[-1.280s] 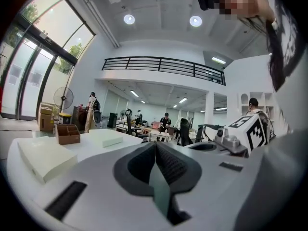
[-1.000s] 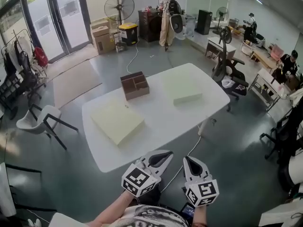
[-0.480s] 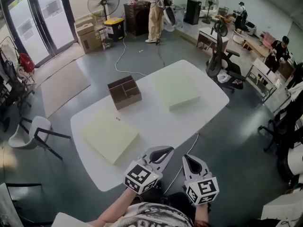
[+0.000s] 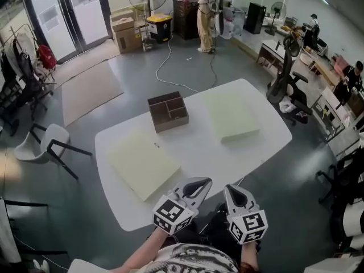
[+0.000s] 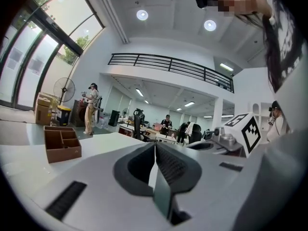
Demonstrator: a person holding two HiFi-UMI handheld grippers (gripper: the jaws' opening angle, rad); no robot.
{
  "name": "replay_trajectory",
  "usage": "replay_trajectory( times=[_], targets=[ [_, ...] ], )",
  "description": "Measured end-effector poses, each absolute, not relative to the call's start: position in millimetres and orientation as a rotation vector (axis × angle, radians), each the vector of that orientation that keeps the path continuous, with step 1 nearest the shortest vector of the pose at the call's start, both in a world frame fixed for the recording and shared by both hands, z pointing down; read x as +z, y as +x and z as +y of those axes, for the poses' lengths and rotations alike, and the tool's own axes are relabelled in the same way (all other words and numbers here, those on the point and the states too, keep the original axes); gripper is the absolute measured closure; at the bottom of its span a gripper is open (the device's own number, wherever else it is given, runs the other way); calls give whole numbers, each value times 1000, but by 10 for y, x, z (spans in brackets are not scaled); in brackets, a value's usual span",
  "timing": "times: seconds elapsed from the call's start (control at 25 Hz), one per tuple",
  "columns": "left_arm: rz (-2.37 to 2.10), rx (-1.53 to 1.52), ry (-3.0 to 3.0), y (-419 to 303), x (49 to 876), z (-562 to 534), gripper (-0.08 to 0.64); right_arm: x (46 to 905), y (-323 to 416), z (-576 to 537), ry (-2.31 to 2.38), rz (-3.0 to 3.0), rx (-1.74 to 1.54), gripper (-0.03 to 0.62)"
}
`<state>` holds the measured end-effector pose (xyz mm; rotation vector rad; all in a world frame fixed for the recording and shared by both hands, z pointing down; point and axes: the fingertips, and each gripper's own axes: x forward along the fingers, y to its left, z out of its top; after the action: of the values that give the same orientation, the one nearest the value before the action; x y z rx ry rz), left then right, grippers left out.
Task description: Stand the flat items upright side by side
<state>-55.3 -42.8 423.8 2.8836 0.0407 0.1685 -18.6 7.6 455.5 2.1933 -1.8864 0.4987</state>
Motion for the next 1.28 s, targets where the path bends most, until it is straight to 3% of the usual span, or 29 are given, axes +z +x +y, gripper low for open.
replay_trajectory(
  times=[0.4,1.0,1.08,1.16,1.28],
  targets=[
    [-188,221,2865,-39,4478,-878,546,4807,337,-462,1982,-2075,498,591],
    [-499,360,2646,1596,5099,-1384,540,4982,2653,-993,1877,-2162,562,591],
    [-520,406,2615,1707,5243,-1414,496,5065,2940,-1077,1885,-2162,598,591],
    [-532,459,2581,1798,5395,-1446,391,5142,3229,-1198,1891,-2166,636,591],
    [-554,502,2504,1915,5630,-1529,340,5261,3666,-1463,1887,-2182,681,551]
  ],
)
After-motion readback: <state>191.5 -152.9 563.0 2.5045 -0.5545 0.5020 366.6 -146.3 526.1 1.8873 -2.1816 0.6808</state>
